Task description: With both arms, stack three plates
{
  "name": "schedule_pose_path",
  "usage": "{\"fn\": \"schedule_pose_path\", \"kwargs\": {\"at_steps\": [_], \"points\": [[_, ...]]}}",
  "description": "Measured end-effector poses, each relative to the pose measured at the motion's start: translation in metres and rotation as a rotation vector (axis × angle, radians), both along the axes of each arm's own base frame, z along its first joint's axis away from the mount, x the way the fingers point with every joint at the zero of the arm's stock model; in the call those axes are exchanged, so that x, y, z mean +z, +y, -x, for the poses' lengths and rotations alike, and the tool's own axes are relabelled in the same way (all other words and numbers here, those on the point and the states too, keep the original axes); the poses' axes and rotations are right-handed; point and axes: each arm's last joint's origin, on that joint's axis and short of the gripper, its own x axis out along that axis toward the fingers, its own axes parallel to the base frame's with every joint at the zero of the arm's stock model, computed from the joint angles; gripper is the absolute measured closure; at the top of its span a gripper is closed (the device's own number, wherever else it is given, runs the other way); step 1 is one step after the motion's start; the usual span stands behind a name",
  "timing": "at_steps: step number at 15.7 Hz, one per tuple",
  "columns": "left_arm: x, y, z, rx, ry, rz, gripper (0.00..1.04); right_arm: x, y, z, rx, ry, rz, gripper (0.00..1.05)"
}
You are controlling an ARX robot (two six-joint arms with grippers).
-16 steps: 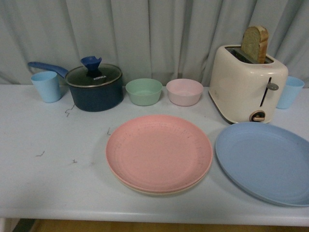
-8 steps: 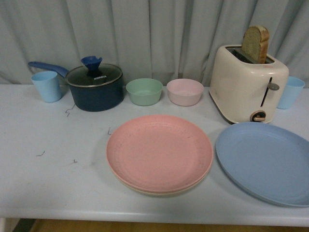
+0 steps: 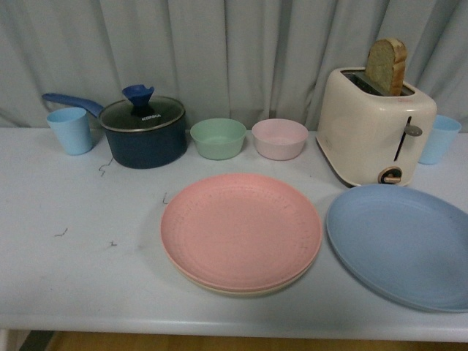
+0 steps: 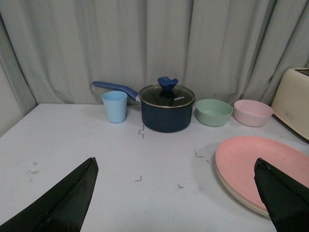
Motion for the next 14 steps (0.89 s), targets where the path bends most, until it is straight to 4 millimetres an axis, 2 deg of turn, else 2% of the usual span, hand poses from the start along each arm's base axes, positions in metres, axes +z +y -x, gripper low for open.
{"fn": "schedule_pose_path", "kwargs": {"at_steps": [1, 3, 6, 10, 14], "points": [[0.000, 0.000, 0.000, 0.000, 0.000, 0.000, 0.07, -0.010, -0.005, -0.014, 0.004, 0.037, -0.005, 0.06], [0.000, 0.000, 0.000, 0.000, 0.000, 0.000, 0.07, -0.019, -0.008, -0.025, 0.006, 0.061, -0.003, 0.06], [0.000, 0.000, 0.000, 0.000, 0.000, 0.000, 0.07, -0.047, -0.014, -0.059, 0.016, 0.110, 0.012, 0.06], [0.000, 0.000, 0.000, 0.000, 0.000, 0.000, 0.07, -0.072, -0.004, -0.096, 0.058, 0.108, 0.027, 0.06], [0.000, 0.000, 0.000, 0.000, 0.000, 0.000, 0.07, -0.096, 0.000, -0.118, 0.043, 0.161, 0.026, 0.08]]}}
